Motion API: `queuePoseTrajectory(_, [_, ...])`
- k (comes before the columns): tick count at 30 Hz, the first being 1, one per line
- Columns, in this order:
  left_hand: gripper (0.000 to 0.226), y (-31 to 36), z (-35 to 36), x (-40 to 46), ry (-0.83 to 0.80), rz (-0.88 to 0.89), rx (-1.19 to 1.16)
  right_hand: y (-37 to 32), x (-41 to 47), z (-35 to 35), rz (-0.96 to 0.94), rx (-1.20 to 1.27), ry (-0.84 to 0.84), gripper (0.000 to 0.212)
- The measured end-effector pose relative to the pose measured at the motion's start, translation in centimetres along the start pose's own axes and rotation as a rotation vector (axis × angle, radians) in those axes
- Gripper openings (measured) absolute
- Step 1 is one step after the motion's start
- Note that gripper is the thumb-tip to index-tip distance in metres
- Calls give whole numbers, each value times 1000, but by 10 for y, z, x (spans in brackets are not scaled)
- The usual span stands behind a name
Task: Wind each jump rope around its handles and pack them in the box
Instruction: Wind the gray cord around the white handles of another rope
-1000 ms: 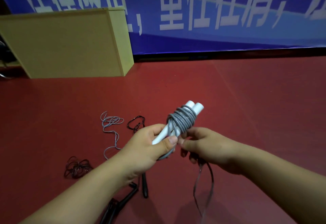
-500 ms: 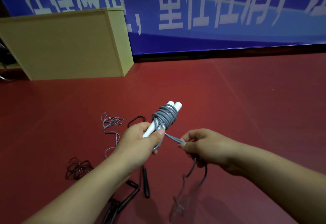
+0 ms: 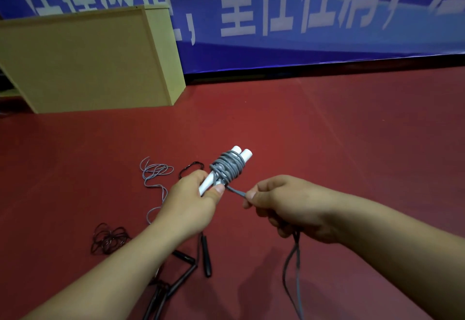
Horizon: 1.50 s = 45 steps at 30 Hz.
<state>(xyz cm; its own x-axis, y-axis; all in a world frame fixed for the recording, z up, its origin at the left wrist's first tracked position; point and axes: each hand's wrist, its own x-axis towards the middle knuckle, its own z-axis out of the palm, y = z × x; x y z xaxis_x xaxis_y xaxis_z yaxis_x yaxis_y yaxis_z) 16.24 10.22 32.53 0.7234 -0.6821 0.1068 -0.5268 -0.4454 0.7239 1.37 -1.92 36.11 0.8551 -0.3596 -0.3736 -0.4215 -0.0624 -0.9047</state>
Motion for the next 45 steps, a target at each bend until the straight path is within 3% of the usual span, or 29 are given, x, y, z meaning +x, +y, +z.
queuePoseTrajectory(6, [17,-5,0,6,-106,-64,43,1,-1,0,-90,-131,-29,21])
queuePoseTrajectory(9, [19,-1,-1,3,-144,-37,228,3,-2,-4,-161,-326,5,25])
queuePoseTrajectory(13, [23,9,3,-11,-155,90,476,8,3,-7,-337,-793,195,43])
queuePoseTrajectory(17, [22,18,8,-19,-177,223,525,9,10,-14,-367,-838,394,48])
queuePoseTrajectory(20, [29,21,3,-21,-192,292,511,8,13,-19,-349,-783,450,51])
queuePoseTrajectory(29, [25,22,-1,-24,-300,346,433,7,13,-25,-335,-693,417,27])
queuePoseTrajectory(35, [24,21,-4,-22,-305,325,468,8,16,-31,-367,-731,393,41])
queuePoseTrajectory(40, [19,21,-9,-21,-337,279,537,3,8,-30,-352,-515,135,32])
queuePoseTrajectory(45, [21,26,-4,-24,-425,249,618,4,8,-26,-300,-586,-29,11])
